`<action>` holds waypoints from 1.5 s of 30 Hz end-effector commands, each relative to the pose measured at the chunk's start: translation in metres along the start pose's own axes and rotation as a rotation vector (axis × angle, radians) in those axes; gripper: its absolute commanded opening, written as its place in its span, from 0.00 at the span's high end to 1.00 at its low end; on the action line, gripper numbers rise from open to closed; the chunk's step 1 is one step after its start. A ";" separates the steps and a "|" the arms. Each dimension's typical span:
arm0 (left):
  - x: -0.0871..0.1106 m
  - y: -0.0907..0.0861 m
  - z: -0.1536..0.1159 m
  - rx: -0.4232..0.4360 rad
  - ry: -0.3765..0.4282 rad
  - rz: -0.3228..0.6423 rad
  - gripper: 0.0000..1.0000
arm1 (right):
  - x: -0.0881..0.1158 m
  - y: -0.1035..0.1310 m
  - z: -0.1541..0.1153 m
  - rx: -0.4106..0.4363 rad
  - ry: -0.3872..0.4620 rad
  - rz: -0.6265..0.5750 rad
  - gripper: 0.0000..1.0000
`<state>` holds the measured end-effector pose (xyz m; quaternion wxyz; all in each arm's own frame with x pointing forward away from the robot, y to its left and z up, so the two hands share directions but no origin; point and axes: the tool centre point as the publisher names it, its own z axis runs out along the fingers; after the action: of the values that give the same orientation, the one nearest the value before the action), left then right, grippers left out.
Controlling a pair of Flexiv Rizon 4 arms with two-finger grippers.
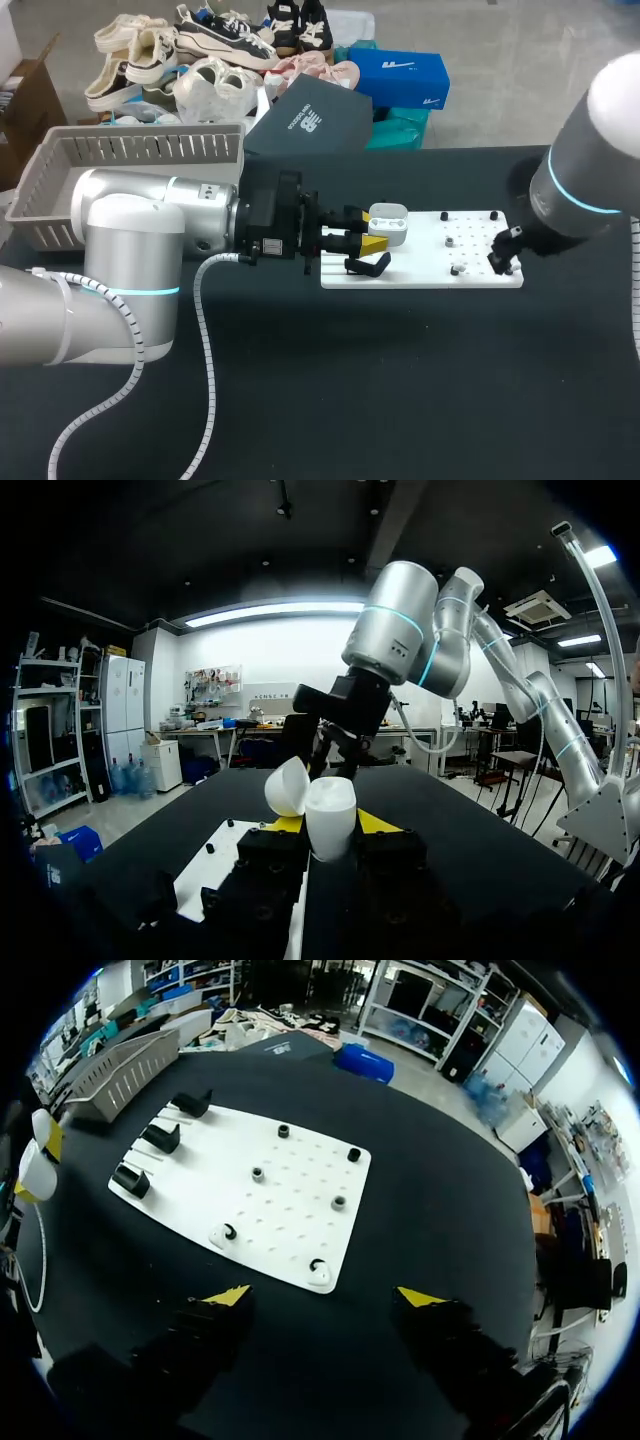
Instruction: Pick up each earbud case from the left stands, insert the matching earbuds, close the lid, and place the case in the box.
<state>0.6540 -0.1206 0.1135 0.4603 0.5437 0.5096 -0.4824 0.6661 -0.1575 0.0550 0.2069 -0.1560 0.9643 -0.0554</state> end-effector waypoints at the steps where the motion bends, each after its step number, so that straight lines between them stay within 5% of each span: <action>1: 0.000 -0.001 0.000 -0.003 0.000 0.001 1.00 | -0.003 0.003 0.009 0.110 0.019 -0.004 0.11; 19: 0.000 -0.001 0.000 -0.003 0.000 0.001 1.00 | -0.004 0.001 0.031 0.091 0.069 -0.005 0.50; 35: 0.000 -0.001 0.000 -0.003 0.000 0.001 1.00 | -0.006 -0.001 0.040 0.086 0.087 -0.009 0.60; 45: 0.000 -0.001 0.000 -0.003 0.000 0.001 1.00 | -0.005 -0.001 0.042 0.086 0.096 -0.009 0.84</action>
<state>0.6540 -0.1206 0.1135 0.4603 0.5437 0.5096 -0.4824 0.6868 -0.1589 0.0195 0.1686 -0.1483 0.9688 -0.1046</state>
